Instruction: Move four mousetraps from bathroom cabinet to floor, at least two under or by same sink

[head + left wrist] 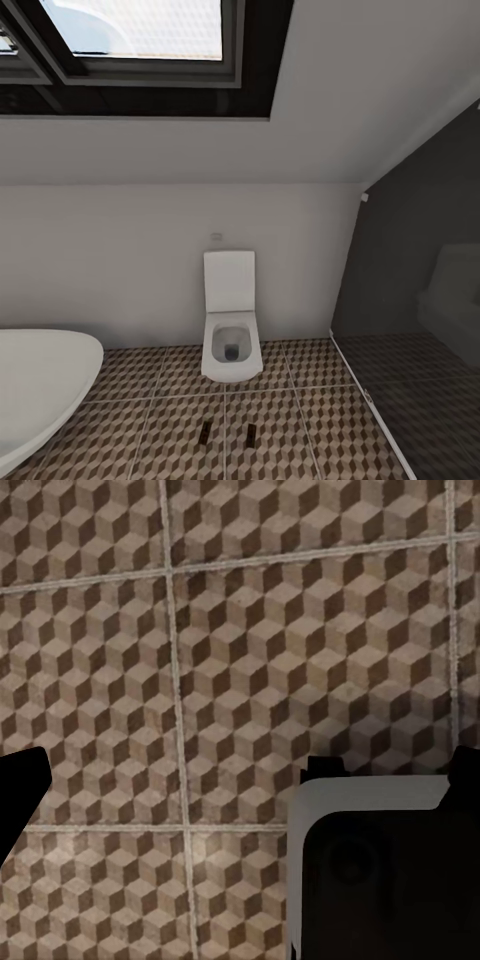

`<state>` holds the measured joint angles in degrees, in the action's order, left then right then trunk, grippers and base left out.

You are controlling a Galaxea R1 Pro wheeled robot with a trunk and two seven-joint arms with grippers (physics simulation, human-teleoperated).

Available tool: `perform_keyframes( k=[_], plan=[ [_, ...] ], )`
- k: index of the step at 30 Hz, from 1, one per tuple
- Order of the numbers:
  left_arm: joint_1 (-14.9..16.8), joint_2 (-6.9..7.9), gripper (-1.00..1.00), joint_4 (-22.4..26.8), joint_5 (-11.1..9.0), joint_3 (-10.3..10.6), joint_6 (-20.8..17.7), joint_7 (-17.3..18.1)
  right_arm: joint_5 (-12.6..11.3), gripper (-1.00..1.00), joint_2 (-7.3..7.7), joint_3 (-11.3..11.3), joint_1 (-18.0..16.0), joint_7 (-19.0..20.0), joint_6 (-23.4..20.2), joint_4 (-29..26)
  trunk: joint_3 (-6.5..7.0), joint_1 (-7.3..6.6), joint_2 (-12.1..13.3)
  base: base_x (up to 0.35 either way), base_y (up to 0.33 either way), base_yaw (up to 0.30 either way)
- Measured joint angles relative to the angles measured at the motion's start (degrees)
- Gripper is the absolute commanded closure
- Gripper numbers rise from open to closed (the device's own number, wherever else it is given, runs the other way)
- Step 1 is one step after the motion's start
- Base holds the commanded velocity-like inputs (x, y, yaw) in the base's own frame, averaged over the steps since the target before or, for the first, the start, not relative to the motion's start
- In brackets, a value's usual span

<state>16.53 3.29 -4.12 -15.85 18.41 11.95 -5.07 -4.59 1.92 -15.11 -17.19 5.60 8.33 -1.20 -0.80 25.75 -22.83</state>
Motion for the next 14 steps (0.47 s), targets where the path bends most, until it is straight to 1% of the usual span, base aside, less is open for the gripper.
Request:
perform_keyframes(
  k=[14],
  plan=[
    [0.0, 0.0, -1.0, 0.0, 0.0, 0.0, 0.0, 0.0, 0.0, -1.0, 0.0, 0.0, 0.0, 0.0, 0.0, 0.0, 0.0, 0.0, 0.0, 0.0, 0.0, 0.0]
  ],
)
